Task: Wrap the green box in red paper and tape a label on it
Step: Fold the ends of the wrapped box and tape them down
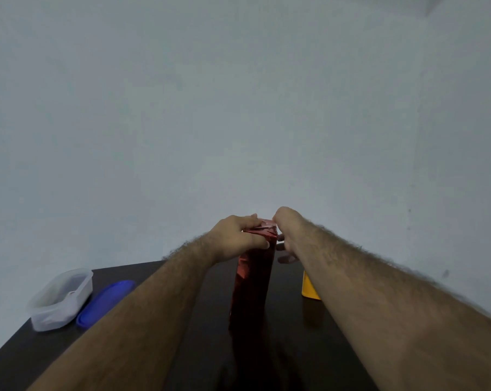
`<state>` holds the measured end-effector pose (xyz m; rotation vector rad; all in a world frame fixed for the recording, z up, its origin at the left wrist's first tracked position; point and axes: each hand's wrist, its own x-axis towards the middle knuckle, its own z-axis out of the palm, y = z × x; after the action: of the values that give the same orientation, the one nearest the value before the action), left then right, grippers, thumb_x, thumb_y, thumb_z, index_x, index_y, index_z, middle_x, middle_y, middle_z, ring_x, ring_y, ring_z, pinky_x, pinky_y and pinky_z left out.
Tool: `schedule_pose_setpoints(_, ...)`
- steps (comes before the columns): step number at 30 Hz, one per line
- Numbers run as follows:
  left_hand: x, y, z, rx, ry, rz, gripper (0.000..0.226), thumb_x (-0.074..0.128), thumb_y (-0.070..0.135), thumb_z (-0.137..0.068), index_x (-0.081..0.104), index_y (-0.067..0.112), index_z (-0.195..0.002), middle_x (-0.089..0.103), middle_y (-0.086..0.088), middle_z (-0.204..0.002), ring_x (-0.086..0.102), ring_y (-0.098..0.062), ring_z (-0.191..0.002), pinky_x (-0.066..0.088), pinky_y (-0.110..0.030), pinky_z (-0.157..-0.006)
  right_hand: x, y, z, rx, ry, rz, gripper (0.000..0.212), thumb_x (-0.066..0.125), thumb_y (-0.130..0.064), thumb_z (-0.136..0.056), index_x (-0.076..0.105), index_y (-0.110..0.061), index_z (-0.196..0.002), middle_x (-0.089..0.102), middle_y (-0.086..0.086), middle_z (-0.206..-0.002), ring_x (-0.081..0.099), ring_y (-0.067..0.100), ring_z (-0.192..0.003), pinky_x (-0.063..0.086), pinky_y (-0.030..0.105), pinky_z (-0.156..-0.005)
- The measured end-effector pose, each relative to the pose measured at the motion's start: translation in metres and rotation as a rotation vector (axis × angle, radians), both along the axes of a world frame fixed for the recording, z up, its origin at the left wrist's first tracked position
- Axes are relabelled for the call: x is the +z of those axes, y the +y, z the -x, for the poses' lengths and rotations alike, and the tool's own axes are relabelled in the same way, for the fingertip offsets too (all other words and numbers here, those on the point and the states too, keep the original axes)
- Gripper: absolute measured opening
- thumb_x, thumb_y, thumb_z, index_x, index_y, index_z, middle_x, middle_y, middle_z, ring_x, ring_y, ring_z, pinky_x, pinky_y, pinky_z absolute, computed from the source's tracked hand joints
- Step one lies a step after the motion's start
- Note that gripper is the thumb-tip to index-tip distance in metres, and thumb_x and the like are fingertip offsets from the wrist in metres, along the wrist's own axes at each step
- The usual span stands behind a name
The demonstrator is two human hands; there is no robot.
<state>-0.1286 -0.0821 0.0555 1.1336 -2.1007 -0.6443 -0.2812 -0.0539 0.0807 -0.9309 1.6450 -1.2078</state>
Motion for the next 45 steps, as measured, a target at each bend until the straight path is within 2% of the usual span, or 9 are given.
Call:
schedule_pose_setpoints(8,-0.001,-0.007,-0.006,0.036,0.015,0.013,0.072,0.079,0.045,-0.061,0.072,0.041,-0.133,0.055,0.014,-0.154,0.055,-0.012,-0.136,0.042,-0.039,-0.12,-0.017,-0.013,0.0,0.069,0.047,0.071,0.022,0.077,-0.043,-0.088,0.079,-0.026,-0.101,0.077,-0.002,-0.107,0.073,0.027,-0.098,0.052,0.064,-0.089)
schedule_pose_setpoints(15,-0.01,-0.002,-0.005,0.095,-0.112,0.116,0.082,0.08,0.052,-0.084,0.049,0.031,-0.157,0.035,0.01,-0.169,0.039,-0.014,-0.151,0.032,-0.036,-0.125,-0.01,-0.015,-0.006,-0.008,0.105,0.113,0.026,0.049,-0.012,-0.1,0.073,-0.007,-0.109,0.072,0.01,-0.096,0.064,0.026,-0.074,0.045,0.039,-0.049)
schedule_pose_setpoints(17,-0.016,-0.003,-0.008,0.092,-0.101,0.134,0.086,0.075,0.061,-0.087,0.043,0.03,-0.161,0.029,0.01,-0.172,0.032,-0.011,-0.155,0.027,-0.034,-0.128,-0.01,-0.02,-0.004,0.009,0.11,0.107,0.03,0.046,-0.016,-0.102,0.069,-0.005,-0.117,0.071,0.013,-0.101,0.068,0.03,-0.082,0.055,0.043,-0.056)
schedule_pose_setpoints(21,-0.02,0.005,-0.004,0.1,-0.07,0.14,0.09,0.066,0.063,-0.095,0.025,0.029,-0.168,0.028,0.008,-0.172,0.033,-0.013,-0.155,0.028,-0.027,-0.123,-0.013,-0.026,0.003,0.148,0.037,0.059,0.065,0.047,-0.072,-0.095,0.066,-0.016,-0.122,0.071,0.008,-0.119,0.071,0.038,-0.105,0.06,0.059,-0.062)
schedule_pose_setpoints(26,-0.021,0.017,0.007,0.083,-0.028,0.058,0.115,0.075,0.055,-0.091,-0.004,0.024,-0.169,0.038,0.002,-0.166,0.047,-0.014,-0.138,0.037,-0.021,-0.101,-0.018,-0.024,0.008,0.238,0.079,0.057,0.031,0.054,-0.037,-0.108,0.075,-0.014,-0.108,0.08,0.009,-0.104,0.077,0.031,-0.093,0.062,0.055,-0.087)
schedule_pose_setpoints(36,-0.027,0.013,0.017,0.149,0.083,0.023,0.142,0.091,0.075,-0.052,0.017,0.036,-0.167,0.043,0.004,-0.162,0.049,-0.022,-0.143,0.046,-0.044,-0.117,-0.017,-0.034,0.029,0.191,-0.01,-0.004,0.038,0.036,-0.004,-0.102,0.071,0.001,-0.113,0.077,0.019,-0.103,0.076,0.036,-0.087,0.063,0.049,-0.061)
schedule_pose_setpoints(40,-0.022,0.002,-0.003,0.09,0.108,-0.152,0.138,0.092,0.053,-0.057,0.012,0.035,-0.168,0.044,0.006,-0.153,0.049,-0.021,-0.138,0.045,-0.04,-0.114,-0.029,-0.046,0.03,0.314,-0.113,-0.044,0.034,0.032,0.001,-0.106,0.065,0.002,-0.115,0.073,0.018,-0.104,0.072,0.031,-0.086,0.065,0.045,-0.057)
schedule_pose_setpoints(42,-0.025,-0.003,-0.009,0.152,0.119,-0.168,0.133,0.092,0.051,-0.061,0.016,0.028,-0.167,0.048,0.005,-0.143,0.055,-0.022,-0.13,0.048,-0.039,-0.11,-0.036,-0.053,0.024,0.302,-0.201,-0.007,0.036,0.036,-0.004,-0.108,0.059,0.007,-0.134,0.072,0.02,-0.118,0.074,0.032,-0.1,0.066,0.049,-0.063)
schedule_pose_setpoints(45,-0.029,-0.008,-0.006,0.449,0.116,-0.057,0.137,0.085,0.084,-0.045,0.031,0.027,-0.158,0.049,0.001,-0.141,0.055,-0.026,-0.127,0.053,-0.049,-0.106,-0.045,-0.054,0.011,0.294,-0.37,0.124,0.046,0.047,-0.038,-0.109,0.057,0.002,-0.132,0.069,0.017,-0.114,0.072,0.033,-0.095,0.064,0.044,-0.058)
